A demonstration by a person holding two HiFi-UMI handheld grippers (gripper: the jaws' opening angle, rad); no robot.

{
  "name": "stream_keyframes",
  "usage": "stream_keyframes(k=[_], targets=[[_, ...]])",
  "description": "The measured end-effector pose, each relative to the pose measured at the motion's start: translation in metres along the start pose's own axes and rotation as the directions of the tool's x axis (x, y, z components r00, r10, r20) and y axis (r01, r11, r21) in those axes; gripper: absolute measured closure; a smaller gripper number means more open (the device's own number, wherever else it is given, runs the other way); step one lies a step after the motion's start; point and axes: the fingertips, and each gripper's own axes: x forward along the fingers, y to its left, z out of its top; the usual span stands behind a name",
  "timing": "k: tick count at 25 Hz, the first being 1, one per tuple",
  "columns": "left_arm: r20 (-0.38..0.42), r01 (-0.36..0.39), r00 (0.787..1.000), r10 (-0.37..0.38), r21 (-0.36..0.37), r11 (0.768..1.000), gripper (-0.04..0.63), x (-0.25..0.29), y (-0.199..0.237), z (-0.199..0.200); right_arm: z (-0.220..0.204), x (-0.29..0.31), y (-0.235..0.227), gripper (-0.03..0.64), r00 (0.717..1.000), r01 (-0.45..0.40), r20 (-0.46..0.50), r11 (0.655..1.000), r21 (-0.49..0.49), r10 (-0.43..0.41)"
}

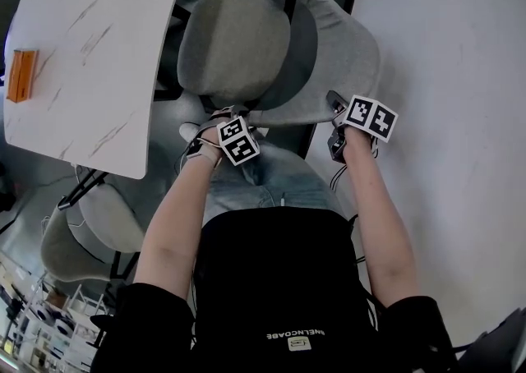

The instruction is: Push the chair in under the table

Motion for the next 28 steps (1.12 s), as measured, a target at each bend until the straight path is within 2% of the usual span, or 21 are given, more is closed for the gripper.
stream_keyframes(k=[6, 9, 23, 28], targets=[[0.006, -0.012, 1.000, 0.012, -0.017, 1.000, 0.380, -0.003, -0.008, -0.010, -0.009, -0.002, 0.005, 0.445, 0.999, 0.023, 0.023, 1.000, -0.012, -0.023], [0.006, -0.011, 1.000, 0.011, -0.023, 1.000, 0.380, -0.004, -0.012, -0.015, -0.014, -0.001, 0.010, 0.446, 0.999, 0.035, 0.010, 0.998, -0.048, -0.034], [-0.015, -0.036, 0.999, 0.035, -0.097, 0.995, 0.380, -0.010, -0.024, -0.058, -0.032, 0.009, 0.047, 0.445, 0.999, 0.013, -0.049, 0.985, -0.171, -0.022], [-0.013, -0.037, 0.999, 0.036, -0.108, 0.993, 0.383, -0.018, -0.024, -0.071, -0.037, 0.014, 0.064, 0.445, 0.998, -0.004, -0.060, 0.984, -0.178, -0.007]])
